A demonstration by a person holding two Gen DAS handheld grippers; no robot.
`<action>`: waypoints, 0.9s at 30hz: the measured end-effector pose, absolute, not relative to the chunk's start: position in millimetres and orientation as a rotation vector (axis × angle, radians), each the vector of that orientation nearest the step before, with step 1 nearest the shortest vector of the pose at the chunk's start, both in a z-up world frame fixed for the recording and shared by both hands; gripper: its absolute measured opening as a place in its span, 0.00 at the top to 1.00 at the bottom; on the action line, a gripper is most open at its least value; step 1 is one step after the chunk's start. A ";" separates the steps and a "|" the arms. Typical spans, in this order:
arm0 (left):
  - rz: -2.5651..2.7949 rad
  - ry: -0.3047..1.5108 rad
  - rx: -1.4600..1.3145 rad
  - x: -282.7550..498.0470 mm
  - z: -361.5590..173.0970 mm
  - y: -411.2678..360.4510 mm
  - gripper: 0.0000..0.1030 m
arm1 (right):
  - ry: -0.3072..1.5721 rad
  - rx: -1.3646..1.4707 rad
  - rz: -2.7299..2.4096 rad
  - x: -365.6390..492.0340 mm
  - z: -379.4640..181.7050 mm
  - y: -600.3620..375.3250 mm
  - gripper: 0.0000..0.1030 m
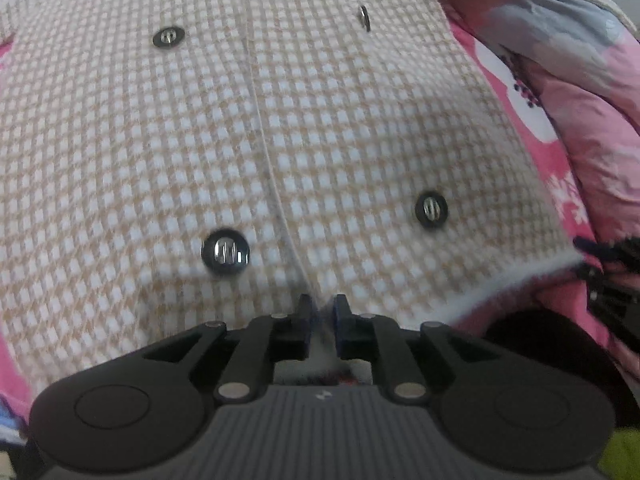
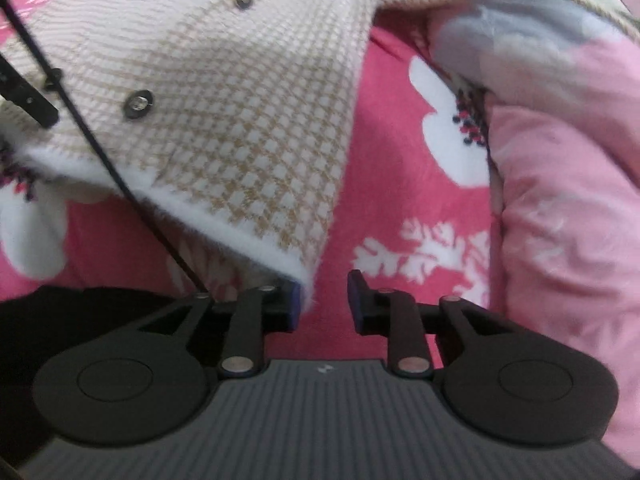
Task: Fold clothes
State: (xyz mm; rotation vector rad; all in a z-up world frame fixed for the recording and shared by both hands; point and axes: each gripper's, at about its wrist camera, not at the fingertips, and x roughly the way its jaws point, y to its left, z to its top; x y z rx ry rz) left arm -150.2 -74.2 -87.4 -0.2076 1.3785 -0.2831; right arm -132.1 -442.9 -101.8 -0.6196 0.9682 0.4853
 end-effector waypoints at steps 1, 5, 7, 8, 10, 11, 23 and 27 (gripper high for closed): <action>-0.286 1.386 -0.215 -156.1 -84.7 -68.4 0.88 | 0.962 -0.635 0.503 -132.6 -96.7 -443.6 0.75; -0.248 1.366 -0.286 -168.8 -73.9 -41.0 0.88 | 0.946 -0.727 0.551 -135.5 -86.1 -445.7 0.66; -0.215 1.347 -0.370 -173.1 -67.8 -24.6 0.88 | 0.960 -0.814 0.529 -136.3 -90.1 -450.6 0.66; -0.199 1.339 -0.413 -172.4 -67.3 -19.4 0.86 | 0.966 -0.857 0.506 -137.1 -92.5 -454.6 0.66; -0.183 1.327 -0.485 -165.5 -70.6 -15.7 0.84 | 0.989 -0.874 0.463 -135.9 -92.2 -467.9 0.66; -0.188 1.321 -0.510 -164.9 -70.3 -11.9 0.83 | 0.994 -0.856 0.433 -134.2 -89.4 -474.1 0.67; -0.255 1.244 -0.395 -99.9 -84.5 -57.2 0.72 | 0.840 -0.143 0.620 -25.4 -37.6 -411.6 0.67; -0.230 1.209 -0.369 -71.0 -99.1 -59.9 0.72 | 0.819 -0.078 0.701 30.9 -42.9 -345.2 0.67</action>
